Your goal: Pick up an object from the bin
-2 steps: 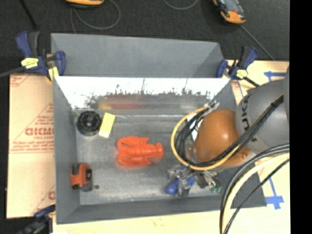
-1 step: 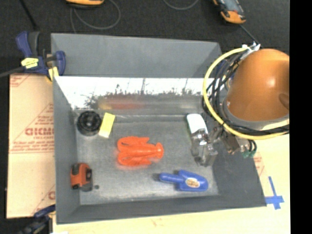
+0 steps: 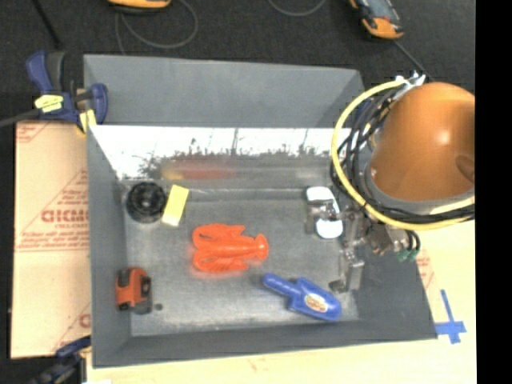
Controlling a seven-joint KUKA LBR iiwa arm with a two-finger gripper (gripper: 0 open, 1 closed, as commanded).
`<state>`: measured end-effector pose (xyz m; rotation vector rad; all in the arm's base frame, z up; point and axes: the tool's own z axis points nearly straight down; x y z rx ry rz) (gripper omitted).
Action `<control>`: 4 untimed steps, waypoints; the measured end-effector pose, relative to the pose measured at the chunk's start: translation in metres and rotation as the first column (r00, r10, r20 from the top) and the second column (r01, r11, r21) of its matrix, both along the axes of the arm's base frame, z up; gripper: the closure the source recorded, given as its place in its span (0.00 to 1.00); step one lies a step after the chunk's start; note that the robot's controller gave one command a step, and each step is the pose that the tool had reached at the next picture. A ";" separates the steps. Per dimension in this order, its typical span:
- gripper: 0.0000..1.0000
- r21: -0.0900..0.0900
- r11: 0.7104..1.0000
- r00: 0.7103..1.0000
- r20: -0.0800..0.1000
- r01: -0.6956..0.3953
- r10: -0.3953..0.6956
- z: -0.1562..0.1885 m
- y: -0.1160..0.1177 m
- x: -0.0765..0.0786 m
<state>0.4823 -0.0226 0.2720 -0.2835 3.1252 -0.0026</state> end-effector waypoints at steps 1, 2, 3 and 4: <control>0.00 0.000 1.000 1.000 0.000 0.000 0.000 0.000 0.000 0.000; 0.00 0.000 0.999 0.999 0.006 -0.036 0.036 -0.049 0.029 0.003; 0.00 0.002 1.000 1.000 -0.005 0.023 -0.022 -0.072 0.068 0.024; 0.00 0.001 1.000 1.000 0.001 -0.028 0.028 -0.097 0.091 0.041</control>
Offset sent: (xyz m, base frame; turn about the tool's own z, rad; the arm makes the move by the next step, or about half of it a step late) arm 0.0022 0.0409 -0.0680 -0.0503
